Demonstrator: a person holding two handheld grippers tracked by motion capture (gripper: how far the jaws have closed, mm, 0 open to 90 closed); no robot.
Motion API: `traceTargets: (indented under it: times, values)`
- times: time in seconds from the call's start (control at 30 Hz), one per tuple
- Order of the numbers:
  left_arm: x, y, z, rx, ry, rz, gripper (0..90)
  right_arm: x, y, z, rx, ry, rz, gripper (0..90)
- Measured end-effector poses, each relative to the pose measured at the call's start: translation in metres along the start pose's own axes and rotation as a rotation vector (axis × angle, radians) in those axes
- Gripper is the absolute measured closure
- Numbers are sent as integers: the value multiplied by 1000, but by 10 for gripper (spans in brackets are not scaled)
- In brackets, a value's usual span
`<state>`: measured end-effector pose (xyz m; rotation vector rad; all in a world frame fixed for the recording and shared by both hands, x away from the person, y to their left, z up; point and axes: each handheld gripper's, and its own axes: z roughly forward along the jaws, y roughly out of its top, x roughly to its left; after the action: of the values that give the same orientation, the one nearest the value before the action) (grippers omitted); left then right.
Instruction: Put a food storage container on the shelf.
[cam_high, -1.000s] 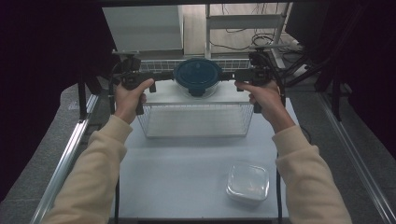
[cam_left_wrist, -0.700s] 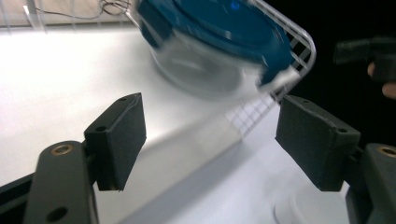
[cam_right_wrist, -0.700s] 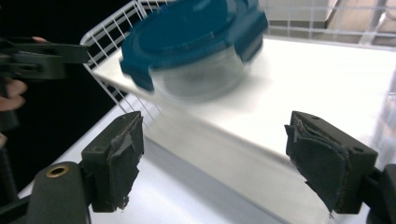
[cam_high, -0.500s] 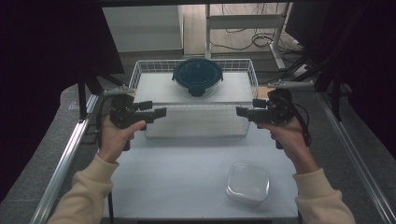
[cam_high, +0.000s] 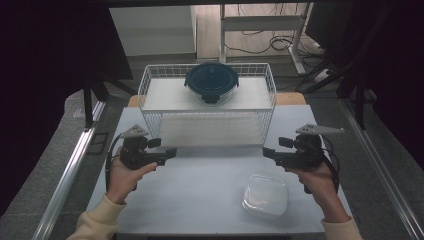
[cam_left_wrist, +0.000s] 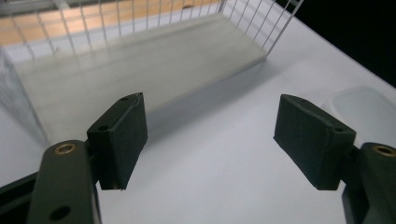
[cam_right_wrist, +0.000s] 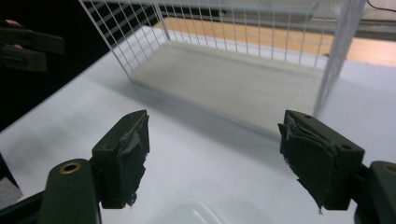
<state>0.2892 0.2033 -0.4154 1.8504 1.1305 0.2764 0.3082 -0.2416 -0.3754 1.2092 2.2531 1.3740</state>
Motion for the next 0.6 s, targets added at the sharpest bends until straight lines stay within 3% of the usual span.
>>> traceTargets:
  times: [0.2, 0.43, 0.6]
  values:
    - [5, -28, -2, 31, -4, -29, 254, 0, -30, -3, 40, -13, 9, 255]
    - [4, -51, -2, 56, 14, -24, 252, -1, -52, -9, 71, -47, 15, 266]
    - [5, -63, 5, 87, -6, -42, 248, -7, -63, -14, 75, -72, 38, 268]
